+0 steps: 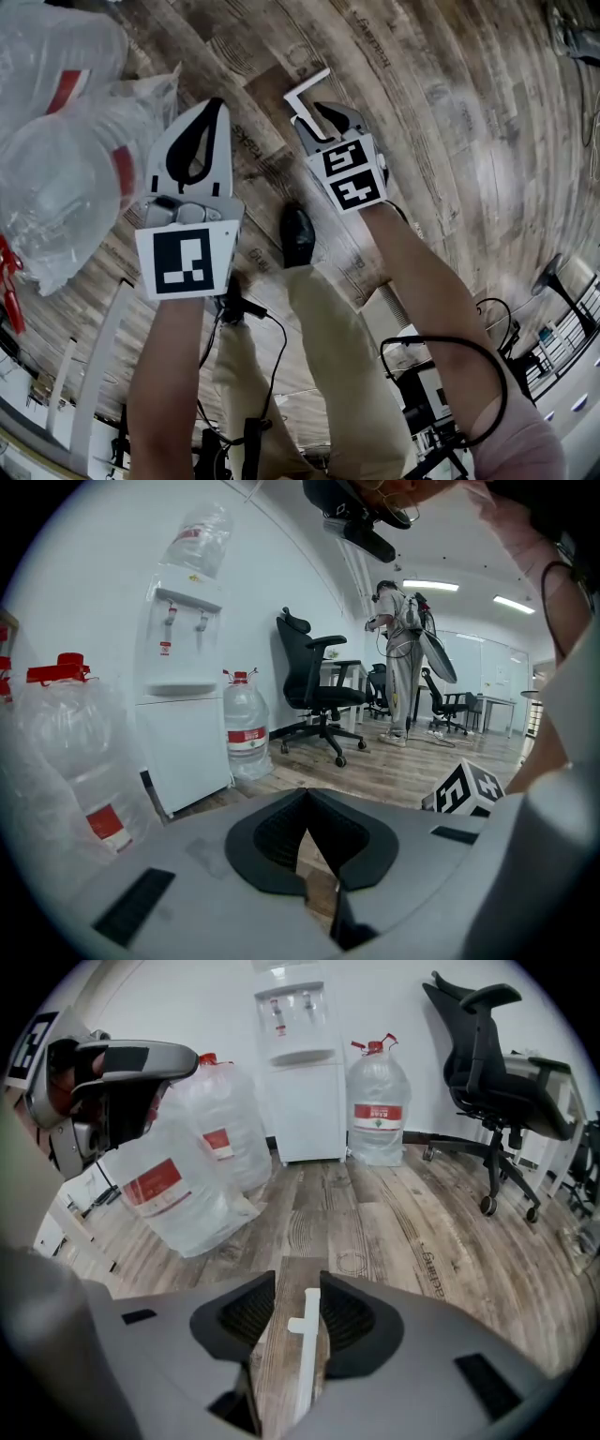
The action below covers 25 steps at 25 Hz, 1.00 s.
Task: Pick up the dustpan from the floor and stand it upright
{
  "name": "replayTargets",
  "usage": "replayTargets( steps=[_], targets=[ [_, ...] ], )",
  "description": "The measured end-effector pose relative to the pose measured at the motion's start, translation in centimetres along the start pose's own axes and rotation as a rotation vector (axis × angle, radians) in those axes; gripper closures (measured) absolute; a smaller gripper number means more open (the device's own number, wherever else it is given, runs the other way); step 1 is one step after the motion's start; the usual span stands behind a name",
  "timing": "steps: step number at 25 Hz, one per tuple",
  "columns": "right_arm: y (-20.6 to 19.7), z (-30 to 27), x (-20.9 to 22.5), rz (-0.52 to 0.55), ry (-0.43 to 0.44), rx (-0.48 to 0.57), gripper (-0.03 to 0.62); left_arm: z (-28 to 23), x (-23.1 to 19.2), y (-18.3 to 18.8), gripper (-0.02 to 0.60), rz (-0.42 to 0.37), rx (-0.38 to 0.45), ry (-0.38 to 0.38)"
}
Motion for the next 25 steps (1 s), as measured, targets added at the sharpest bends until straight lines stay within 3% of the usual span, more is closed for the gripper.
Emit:
replayTargets(
  steps=[19, 25],
  targets=[
    [-4.1, -7.9, 0.8, 0.025, 0.040, -0.192, 0.437, -1.1, -1.6, -2.5, 0.572, 0.020, 0.001, 0.045],
    [-4.7, -9.8, 1.1, 0.023, 0.062, -0.211, 0.428, -1.3, -1.6, -3.3, 0.572, 0.024, -0.012, 0.058]
  ],
)
Point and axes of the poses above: the fingertips, and each gripper's own axes: z backward along the fingers, x to its right, y out of its top, the point moved 4 cm from there along z, backward along the fingers
